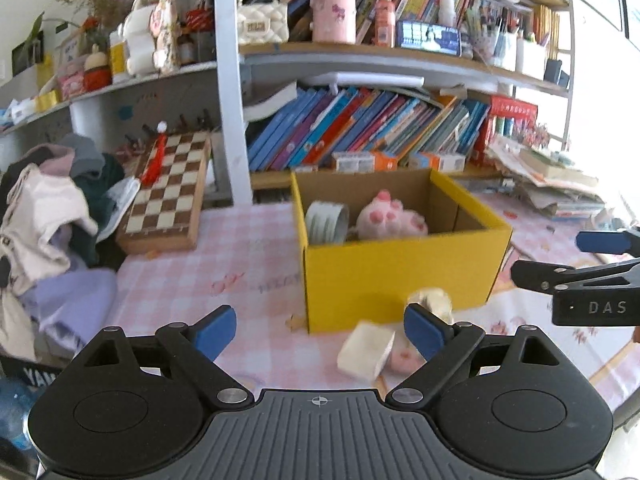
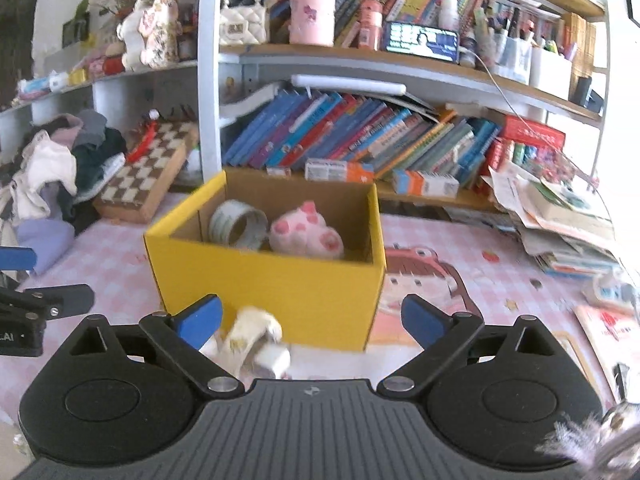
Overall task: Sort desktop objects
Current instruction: 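Withdraw both tools from the box toward the remaining objects on the table, then grasp the white watch with the right tool while the left tool grasps the white block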
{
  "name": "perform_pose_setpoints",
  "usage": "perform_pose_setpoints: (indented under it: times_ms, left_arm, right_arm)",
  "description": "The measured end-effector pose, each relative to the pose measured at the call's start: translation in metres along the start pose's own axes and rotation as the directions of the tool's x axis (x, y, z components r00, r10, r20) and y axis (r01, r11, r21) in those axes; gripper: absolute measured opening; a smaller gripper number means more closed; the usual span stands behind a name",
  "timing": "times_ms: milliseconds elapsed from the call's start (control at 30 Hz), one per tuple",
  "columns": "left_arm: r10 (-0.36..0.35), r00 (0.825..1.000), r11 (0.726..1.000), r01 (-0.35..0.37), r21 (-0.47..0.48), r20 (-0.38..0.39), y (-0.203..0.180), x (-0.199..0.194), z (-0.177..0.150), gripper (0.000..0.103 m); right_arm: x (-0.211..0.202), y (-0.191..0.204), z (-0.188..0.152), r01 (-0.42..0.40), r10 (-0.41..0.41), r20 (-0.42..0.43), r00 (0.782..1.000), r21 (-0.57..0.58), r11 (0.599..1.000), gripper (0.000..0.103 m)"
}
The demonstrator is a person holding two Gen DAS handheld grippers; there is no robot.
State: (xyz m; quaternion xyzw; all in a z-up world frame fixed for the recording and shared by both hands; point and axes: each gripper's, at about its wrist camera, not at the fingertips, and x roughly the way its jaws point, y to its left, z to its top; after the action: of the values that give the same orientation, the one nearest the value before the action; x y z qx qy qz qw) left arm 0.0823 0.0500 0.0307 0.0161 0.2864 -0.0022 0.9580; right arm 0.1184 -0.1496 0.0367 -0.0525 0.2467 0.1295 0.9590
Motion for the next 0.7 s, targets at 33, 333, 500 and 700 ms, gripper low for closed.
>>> perform_pose_setpoints:
  times_ms: [33,333,500,700]
  left_arm:
    - [0.001,1.000,1.000,-0.001,0.000,-0.009,0.000,0.000,-0.004,0.093]
    - [0.017,0.996,1.000,-0.017,0.012,-0.084,0.002,0.003,-0.031,0.093]
    - [0.014,0.992,1.000,-0.012,0.017,-0.127,0.001,0.005,-0.042,0.093]
    - [0.005,0.983,0.999,0.003,0.040,-0.182,-0.006,0.011,-0.053,0.093]
  right_arm:
    - [-0.001,0.001,-0.005,0.009,-0.009,-0.008,1.000,0.000,1.000,0.098]
    - [0.000,0.017,-0.041,0.034,-0.039,-0.094,0.995,-0.053,0.998,0.099]
    - [0.004,0.026,-0.056,0.012,-0.024,-0.153,0.988,-0.081,0.997,0.100]
    - [0.011,0.033,-0.065,-0.018,-0.004,-0.228,0.974,-0.096,0.995,0.101]
